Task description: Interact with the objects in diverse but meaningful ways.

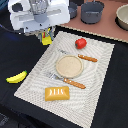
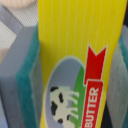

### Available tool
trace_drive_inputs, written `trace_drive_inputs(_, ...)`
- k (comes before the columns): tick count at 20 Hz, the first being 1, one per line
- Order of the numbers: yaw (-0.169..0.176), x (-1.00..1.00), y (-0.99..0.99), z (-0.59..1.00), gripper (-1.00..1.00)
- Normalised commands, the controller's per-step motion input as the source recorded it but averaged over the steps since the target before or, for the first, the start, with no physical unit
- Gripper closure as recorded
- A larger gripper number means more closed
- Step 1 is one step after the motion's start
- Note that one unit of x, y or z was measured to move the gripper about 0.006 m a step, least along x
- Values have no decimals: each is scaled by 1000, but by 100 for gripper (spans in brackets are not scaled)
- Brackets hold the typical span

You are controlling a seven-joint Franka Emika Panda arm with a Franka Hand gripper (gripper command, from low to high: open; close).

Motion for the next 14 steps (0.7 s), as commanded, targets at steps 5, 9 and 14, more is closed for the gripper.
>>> trace_drive_inputs(5,0,576,-607,38,100)
trace_drive_inputs(9,0,456,-715,0,100)
trace_drive_inputs(14,0,423,-782,78,100)
